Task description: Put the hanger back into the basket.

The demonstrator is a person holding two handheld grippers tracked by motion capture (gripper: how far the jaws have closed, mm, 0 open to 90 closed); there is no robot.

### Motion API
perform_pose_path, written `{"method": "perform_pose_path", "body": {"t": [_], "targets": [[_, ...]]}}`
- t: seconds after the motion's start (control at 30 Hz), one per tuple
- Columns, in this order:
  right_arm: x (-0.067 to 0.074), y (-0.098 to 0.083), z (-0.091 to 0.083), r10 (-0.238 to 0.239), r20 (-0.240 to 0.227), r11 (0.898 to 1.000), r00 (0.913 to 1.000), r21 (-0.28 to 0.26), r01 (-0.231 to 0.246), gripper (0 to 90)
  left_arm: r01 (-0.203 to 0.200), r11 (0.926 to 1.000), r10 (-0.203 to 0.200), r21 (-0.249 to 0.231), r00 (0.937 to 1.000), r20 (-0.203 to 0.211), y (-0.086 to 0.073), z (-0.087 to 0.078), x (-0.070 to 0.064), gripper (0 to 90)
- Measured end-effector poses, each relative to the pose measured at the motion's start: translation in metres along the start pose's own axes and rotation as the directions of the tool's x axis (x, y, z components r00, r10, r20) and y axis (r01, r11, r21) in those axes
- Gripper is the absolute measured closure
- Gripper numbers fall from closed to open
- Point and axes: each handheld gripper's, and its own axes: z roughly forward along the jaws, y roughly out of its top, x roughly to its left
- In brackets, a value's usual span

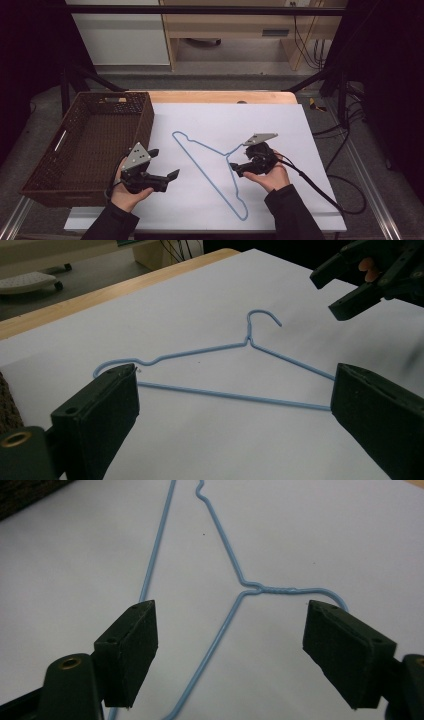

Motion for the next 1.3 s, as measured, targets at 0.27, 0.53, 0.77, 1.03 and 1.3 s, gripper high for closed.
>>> {"method": "perform_pose_path", "body": {"t": [0.27,0.53,0.77,1.03,1.3], "targets": [[0.004,0.009,0.034,-0.010,0.020,0.985,0.9998,0.172,0.006,32.6,0.000,1.0000,0.000,0.009,1.0000,0.006,-0.001,0.003,0.000,5.6],[0.002,0.008,0.054,0.044,0.010,0.959,0.9990,0.280,-0.045,43.4,0.005,0.9999,-0.005,0.013,1.0000,0.008,-0.002,0.003,0.001,5.7],[0.002,0.005,0.069,0.047,0.012,0.937,0.9988,0.345,-0.048,50.6,0.006,0.9998,-0.006,0.019,0.9999,0.011,-0.003,0.005,0.001,5.8],[0.005,0.002,0.080,0.049,0.020,0.912,0.9986,0.406,-0.053,59.5,0.009,0.9997,-0.009,0.025,0.9999,0.011,-0.003,0.006,0.001,6.1],[0.009,0.006,0.083,0.043,0.057,0.892,0.9974,0.448,-0.064,69.7,0.004,0.9994,-0.004,0.034,1.0000,0.009,-0.003,0.008,-0.001,6.2]]}}
